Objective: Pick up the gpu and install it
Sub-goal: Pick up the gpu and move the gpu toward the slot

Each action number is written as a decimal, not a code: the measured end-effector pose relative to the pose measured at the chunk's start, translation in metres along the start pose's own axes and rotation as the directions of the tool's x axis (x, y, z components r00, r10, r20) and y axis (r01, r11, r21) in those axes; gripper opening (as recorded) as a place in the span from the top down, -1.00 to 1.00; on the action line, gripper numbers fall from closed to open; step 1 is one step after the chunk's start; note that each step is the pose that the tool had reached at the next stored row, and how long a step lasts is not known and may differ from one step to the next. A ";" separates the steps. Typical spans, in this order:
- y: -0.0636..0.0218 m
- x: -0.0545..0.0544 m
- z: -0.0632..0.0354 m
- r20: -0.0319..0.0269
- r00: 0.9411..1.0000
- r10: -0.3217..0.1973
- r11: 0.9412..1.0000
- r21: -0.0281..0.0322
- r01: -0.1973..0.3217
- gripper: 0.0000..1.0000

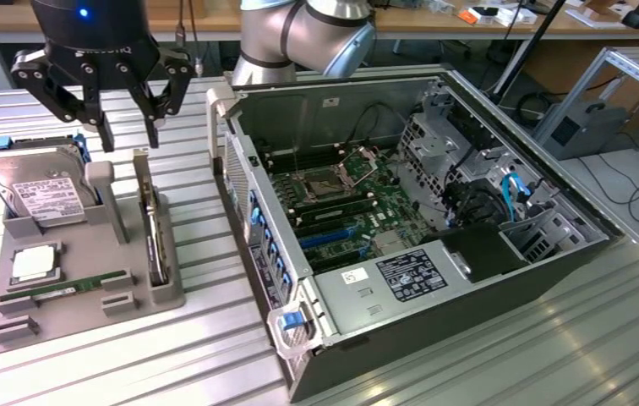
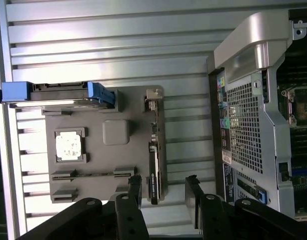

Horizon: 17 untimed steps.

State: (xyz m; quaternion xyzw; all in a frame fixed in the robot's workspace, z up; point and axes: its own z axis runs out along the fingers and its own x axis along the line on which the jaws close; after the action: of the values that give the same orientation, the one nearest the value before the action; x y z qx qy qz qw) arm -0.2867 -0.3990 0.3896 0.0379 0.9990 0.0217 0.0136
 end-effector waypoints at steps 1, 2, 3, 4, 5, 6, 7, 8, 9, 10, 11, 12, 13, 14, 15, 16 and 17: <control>0.0000 0.000 0.0003 0.000 1.000 0.000 1.000 0.000 0.000 0.04; 0.0000 0.000 0.0005 0.000 1.000 0.000 1.000 0.000 0.000 0.04; -0.0001 0.001 0.0007 0.000 1.000 0.000 1.000 0.000 0.000 0.04; -0.0001 0.001 0.0008 0.000 1.000 0.000 1.000 0.000 0.000 0.04; -0.0001 0.001 0.0012 0.000 1.000 0.000 1.000 0.000 0.000 0.04; -0.0001 0.001 0.0013 0.000 1.000 0.000 1.000 0.000 0.000 0.04; -0.0001 0.001 0.0015 0.000 1.000 0.000 1.000 0.000 0.000 0.04; -0.0001 0.001 0.0017 0.000 1.000 0.000 1.000 0.000 0.000 0.04; -0.0002 0.001 0.0019 0.000 1.000 0.000 1.000 0.000 0.000 0.04; -0.0002 0.001 0.0020 0.000 1.000 0.000 1.000 0.000 0.000 0.04; -0.0002 0.001 0.0022 0.000 1.000 0.000 1.000 0.000 0.000 0.04; -0.0002 0.001 0.0024 0.000 1.000 0.000 1.000 0.000 0.000 0.04; -0.0002 0.001 0.0025 0.000 1.000 0.000 1.000 0.000 0.000 0.04; -0.0002 0.002 0.0028 0.000 1.000 0.000 1.000 0.000 0.000 0.04; -0.0003 0.002 0.0031 0.000 1.000 0.000 1.000 0.000 0.000 0.04; -0.0003 0.002 0.0033 0.000 1.000 0.000 1.000 0.000 0.000 0.04; -0.0003 0.002 0.0035 0.000 1.000 0.000 1.000 0.000 0.000 0.04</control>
State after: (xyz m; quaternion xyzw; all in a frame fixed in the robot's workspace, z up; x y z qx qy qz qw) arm -0.2883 -0.3989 0.3861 0.0379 0.9990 0.0217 0.0137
